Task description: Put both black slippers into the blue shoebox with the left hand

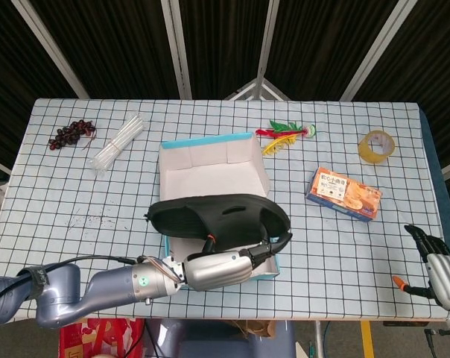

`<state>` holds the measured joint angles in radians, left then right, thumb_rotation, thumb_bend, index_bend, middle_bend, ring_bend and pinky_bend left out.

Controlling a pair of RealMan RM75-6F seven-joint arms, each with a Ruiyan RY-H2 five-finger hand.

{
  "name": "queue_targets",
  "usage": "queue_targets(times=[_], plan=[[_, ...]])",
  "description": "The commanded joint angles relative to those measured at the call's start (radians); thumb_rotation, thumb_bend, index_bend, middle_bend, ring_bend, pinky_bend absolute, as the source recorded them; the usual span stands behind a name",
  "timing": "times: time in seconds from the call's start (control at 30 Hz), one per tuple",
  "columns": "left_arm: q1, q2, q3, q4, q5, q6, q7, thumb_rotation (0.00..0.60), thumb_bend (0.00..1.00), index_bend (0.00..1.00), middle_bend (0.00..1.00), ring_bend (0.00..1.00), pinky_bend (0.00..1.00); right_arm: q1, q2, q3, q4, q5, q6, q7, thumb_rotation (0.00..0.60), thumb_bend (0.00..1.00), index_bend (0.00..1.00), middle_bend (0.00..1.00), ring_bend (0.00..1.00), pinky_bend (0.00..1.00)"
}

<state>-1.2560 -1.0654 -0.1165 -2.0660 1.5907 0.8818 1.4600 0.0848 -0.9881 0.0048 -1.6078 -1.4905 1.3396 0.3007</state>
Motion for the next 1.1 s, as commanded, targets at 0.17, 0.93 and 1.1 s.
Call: queue_targets(times=[0.17,0.93,1.1], plan=[[-0.004,-0.081,0.012,0.034,-0.015,-0.067,0.043,0.600,0.52,0.74,0.62,0.10,0.04,-0.001,0.001,0.000,0.000,0.001,0.000,0.003,0.600,0.22,0.07,0.10,0.15,0.11],[0.010,-0.259,0.046,0.173,-0.045,-0.170,-0.013,0.600,0.52,0.74,0.62,0.10,0.04,-0.004,0.000,0.000,0.006,0.004,0.002,0.010,0.600,0.22,0.07,0.10,0.15,0.11],[0.011,-0.275,0.055,0.206,-0.019,-0.176,-0.033,0.600,0.52,0.74,0.62,0.10,0.04,-0.004,0.000,0.000,0.008,0.002,0.003,0.012,0.600,0.22,0.07,0.10,0.15,0.11]])
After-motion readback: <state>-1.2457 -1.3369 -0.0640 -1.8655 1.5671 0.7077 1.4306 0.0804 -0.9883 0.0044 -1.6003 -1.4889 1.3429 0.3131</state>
